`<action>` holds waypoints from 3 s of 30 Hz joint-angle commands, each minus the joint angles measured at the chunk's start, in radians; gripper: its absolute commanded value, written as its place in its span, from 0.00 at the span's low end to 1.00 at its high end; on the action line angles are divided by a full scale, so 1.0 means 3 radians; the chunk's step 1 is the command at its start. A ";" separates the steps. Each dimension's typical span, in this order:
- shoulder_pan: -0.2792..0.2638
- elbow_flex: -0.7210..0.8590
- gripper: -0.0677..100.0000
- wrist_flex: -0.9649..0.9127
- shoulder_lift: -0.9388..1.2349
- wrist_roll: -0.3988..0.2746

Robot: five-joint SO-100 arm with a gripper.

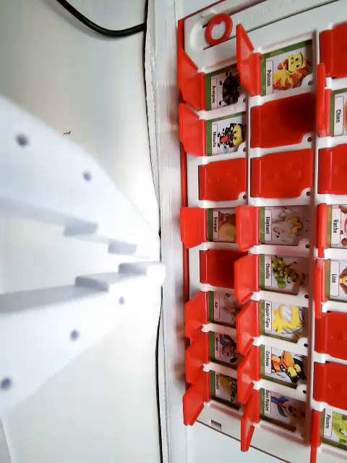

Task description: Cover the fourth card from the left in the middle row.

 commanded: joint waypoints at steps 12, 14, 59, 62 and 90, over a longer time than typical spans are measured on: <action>0.0031 -0.0225 0.00 -0.1028 -0.1253 0.0026; 0.0041 -0.0317 0.00 -0.1094 -0.1421 0.0015; -0.0138 -0.1984 0.00 -0.1002 -0.2490 0.0107; -0.0138 -0.1912 0.00 -0.0849 -0.2296 0.0102; 0.0005 -0.1365 0.00 0.0537 -0.0210 0.0066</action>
